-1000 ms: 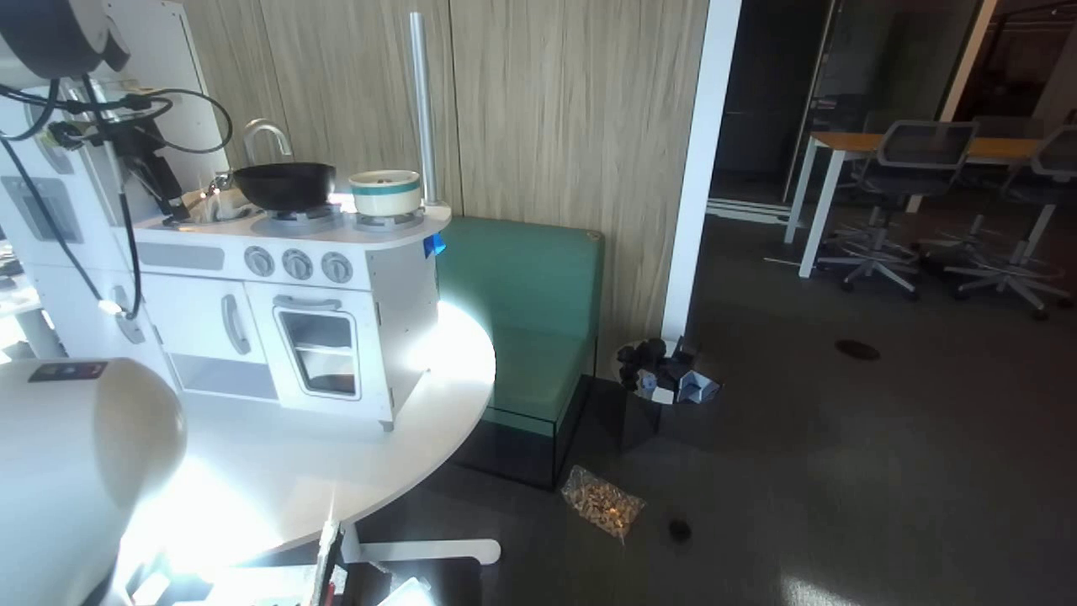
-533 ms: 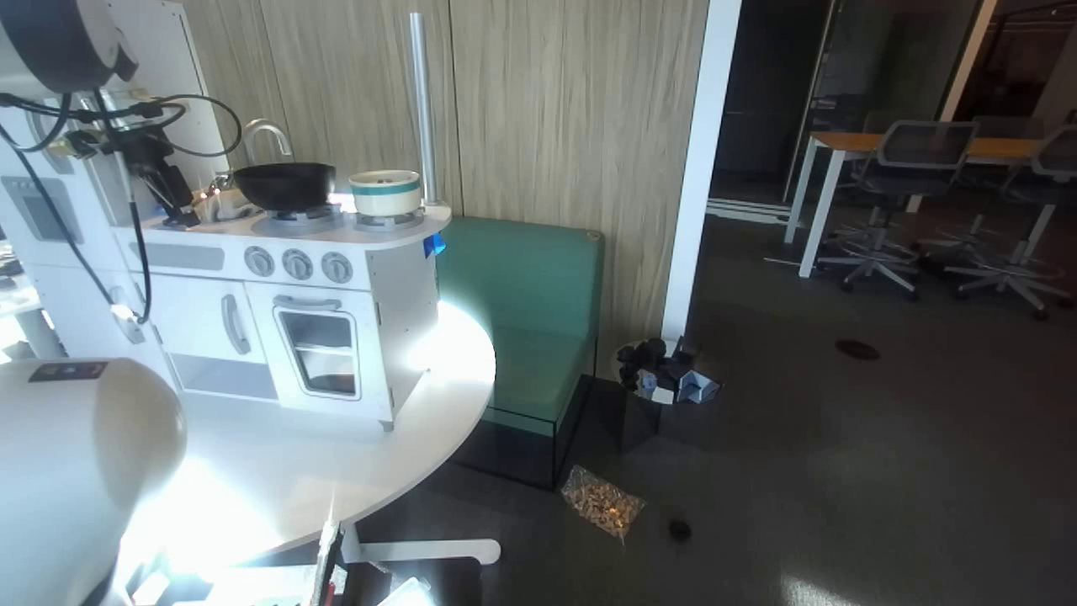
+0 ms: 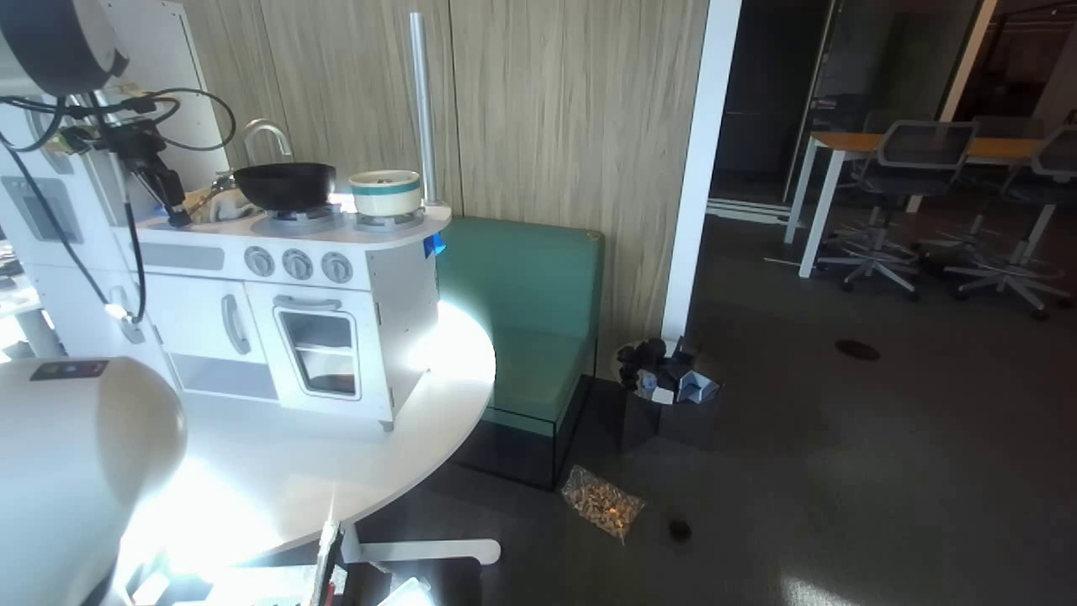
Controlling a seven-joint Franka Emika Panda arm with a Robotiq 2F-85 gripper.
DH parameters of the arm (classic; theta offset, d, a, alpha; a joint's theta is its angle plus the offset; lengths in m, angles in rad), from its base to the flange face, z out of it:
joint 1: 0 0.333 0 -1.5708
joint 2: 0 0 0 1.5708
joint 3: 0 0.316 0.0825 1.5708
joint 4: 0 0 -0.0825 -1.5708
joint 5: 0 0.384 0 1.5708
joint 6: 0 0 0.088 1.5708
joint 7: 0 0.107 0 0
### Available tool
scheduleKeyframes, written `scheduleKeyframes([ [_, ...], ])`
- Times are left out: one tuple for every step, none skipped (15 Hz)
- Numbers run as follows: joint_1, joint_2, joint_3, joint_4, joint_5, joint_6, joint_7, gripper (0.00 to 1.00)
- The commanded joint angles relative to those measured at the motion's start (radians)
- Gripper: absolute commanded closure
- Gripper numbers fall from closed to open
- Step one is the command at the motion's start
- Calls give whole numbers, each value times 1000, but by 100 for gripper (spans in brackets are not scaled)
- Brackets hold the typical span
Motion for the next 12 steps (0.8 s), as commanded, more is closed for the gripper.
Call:
scheduleKeyframes([
  [1,4,2,11,-6,13,-17,100],
  [-3,-2,7,5,4,18,-25,100],
  [-5,-7,13,-2,11,23,-37,99],
  [-5,-14,16,-9,12,28,-43,97],
  [-6,-20,19,-14,14,36,-44,98],
  [-6,-31,24,-27,11,54,-56,98],
  [-6,-45,28,-42,5,78,-68,98],
  [-6,-59,32,-56,1,107,-75,98],
  [-8,-80,37,-80,2,150,-80,98],
  [-8,-100,39,-96,1,180,-76,98],
  [-12,-119,44,-111,10,207,-79,98],
  [-18,-148,49,-135,21,237,-81,98],
])
